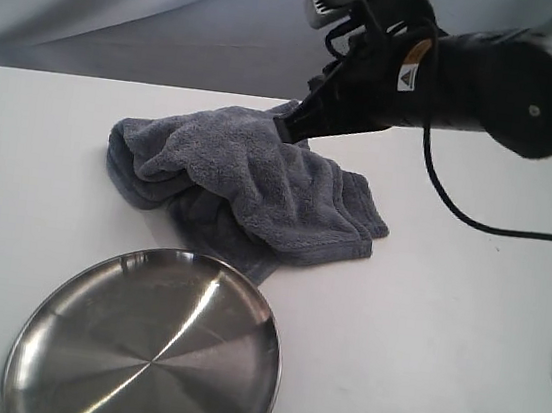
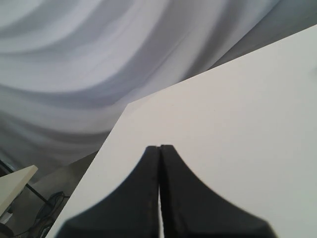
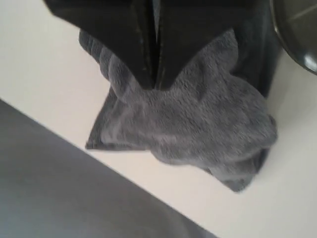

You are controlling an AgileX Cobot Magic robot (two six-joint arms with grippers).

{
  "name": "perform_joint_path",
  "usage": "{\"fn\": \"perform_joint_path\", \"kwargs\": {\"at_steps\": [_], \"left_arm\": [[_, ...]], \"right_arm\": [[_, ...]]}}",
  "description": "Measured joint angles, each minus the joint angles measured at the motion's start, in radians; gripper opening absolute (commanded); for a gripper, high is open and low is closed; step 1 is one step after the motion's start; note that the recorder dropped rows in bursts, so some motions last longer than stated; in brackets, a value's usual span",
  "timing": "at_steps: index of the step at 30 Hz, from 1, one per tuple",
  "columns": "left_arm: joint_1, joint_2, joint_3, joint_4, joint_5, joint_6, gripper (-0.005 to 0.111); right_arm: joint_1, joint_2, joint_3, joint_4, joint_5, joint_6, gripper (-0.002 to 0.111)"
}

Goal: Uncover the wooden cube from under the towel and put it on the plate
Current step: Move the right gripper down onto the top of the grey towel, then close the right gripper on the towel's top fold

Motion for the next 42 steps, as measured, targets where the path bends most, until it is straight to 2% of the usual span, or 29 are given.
{"fn": "perform_joint_path", "kwargs": {"at_steps": [3, 7, 15, 20, 29, 34, 42], "left_arm": [[0.000, 0.000, 0.000, 0.000, 0.000, 0.000, 0.001], [0.000, 0.000, 0.000, 0.000, 0.000, 0.000, 0.001], [0.000, 0.000, 0.000, 0.000, 0.000, 0.000, 0.001], [0.000, 0.000, 0.000, 0.000, 0.000, 0.000, 0.001], [0.000, 0.000, 0.000, 0.000, 0.000, 0.000, 0.001], [0.000, 0.000, 0.000, 0.000, 0.000, 0.000, 0.001], [0.000, 0.000, 0.000, 0.000, 0.000, 0.000, 0.001]], "right_arm": [[-0.010, 0.095, -0.097, 0.006, 0.146, -0.037, 0.000], [0.020, 0.200, -0.195, 0.074, 0.264, -0.272, 0.000], [0.096, 0.399, -0.368, 0.332, 0.332, -0.470, 0.000], [0.136, 0.478, -0.443, 0.411, 0.243, -0.544, 0.000], [0.137, 0.484, -0.461, 0.416, -0.010, -0.557, 0.000], [0.079, 0.462, -0.461, 0.406, -0.019, -0.553, 0.000], [-0.100, 0.389, -0.462, 0.395, 0.299, -0.571, 0.000]]}}
